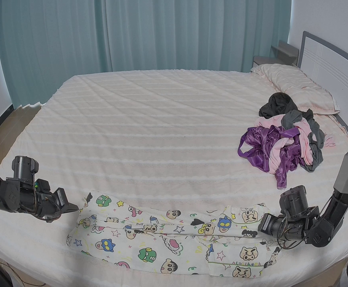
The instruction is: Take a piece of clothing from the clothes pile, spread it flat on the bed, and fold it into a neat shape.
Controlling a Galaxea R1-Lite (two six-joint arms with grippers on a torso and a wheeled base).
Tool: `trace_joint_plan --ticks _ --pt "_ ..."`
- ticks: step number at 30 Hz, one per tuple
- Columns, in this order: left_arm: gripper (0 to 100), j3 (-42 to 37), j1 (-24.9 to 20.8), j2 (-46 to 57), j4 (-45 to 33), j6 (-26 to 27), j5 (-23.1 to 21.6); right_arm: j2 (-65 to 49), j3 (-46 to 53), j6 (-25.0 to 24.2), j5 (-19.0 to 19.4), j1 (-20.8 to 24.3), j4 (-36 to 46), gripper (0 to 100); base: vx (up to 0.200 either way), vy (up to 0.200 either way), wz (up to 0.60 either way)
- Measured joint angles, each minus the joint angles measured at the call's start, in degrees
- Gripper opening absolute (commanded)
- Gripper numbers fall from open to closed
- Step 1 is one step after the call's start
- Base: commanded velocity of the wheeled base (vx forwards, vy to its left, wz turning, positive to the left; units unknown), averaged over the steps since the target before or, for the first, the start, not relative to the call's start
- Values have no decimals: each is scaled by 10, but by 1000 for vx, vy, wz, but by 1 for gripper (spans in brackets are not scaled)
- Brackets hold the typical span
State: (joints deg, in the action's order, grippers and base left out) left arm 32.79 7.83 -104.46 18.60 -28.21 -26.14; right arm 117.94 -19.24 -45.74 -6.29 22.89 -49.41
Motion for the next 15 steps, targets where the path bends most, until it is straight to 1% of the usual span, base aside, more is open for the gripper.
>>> trace_joint_plan --ticks 5,6,10,15 --pt "0 9 0 -4 3 -5 2 -11 12 0 0 2 -1 0 0 0 0" --pt "0 15 0 -7 3 -12 3 -12 13 0 1 2 -1 100 0 0 0" --pt "0 45 0 -28 3 -35 13 -12 17 0 1 3 -1 100 0 0 0" --pt "0 85 0 -69 4 -40 22 -11 24 0 4 5 -2 100 0 0 0"
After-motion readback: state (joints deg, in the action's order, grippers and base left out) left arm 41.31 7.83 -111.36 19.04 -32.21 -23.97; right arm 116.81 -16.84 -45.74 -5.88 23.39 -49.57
